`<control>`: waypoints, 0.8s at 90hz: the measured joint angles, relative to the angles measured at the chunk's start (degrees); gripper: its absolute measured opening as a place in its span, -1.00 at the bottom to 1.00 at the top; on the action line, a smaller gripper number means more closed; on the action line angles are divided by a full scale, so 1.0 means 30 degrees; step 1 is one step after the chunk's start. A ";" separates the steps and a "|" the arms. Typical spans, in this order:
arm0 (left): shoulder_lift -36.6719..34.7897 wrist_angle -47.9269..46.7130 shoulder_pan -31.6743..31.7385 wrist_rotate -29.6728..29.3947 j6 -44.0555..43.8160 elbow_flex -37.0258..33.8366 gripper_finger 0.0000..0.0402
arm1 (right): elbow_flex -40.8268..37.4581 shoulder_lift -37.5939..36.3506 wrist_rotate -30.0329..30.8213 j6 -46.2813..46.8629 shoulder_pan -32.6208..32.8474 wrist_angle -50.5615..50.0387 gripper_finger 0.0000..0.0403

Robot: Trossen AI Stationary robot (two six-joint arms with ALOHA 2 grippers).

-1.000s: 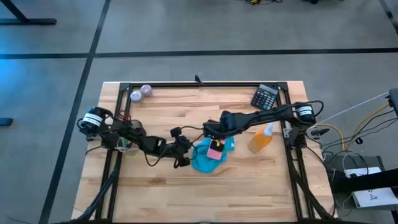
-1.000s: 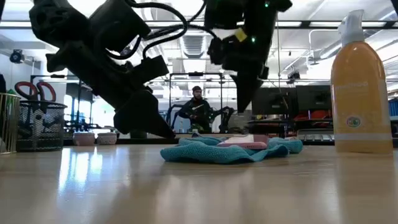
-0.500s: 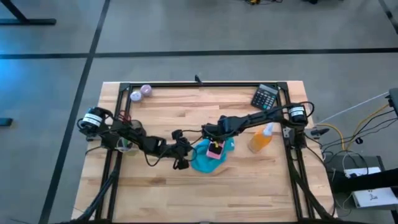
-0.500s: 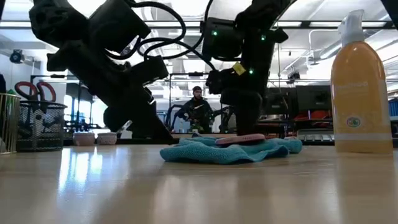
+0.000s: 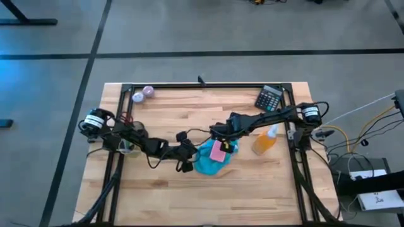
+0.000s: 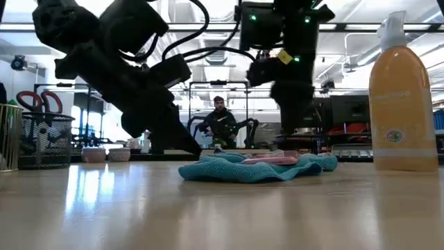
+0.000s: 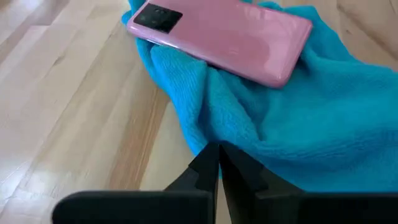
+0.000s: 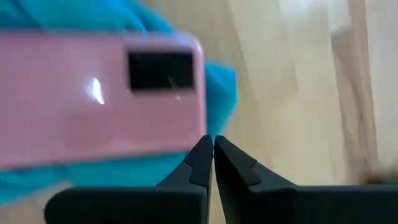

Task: Apply microfiber cloth
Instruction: Wipe the pink cellphone with the blue microfiber cloth

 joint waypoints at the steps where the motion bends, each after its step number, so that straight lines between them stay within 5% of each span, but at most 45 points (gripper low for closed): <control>1: 0.0119 0.0102 0.0016 -0.0045 0.0017 -0.0001 -1.00 | -0.0072 0.0022 0.0019 0.0045 -0.0003 -0.0024 -1.00; 30: 0.3868 0.4762 0.1206 -0.0869 0.0622 0.0094 -1.00 | -0.2719 0.0078 -0.0227 0.0657 0.0259 0.0320 -1.00; 43: 0.4057 0.5769 0.1206 -0.0834 0.1219 0.0033 -1.00 | -0.3593 0.0078 -0.2459 0.0533 0.0752 0.1432 -1.00; 60: 0.4135 0.9325 0.1170 0.2609 0.1949 -0.0046 -1.00 | -0.2979 0.0071 -0.3719 -0.0368 0.2140 0.2858 -1.00; 72: 0.4166 1.1275 0.1166 0.2504 0.2415 0.0004 -1.00 | -0.1647 0.0064 -0.3698 -0.0839 0.2896 0.3175 -1.00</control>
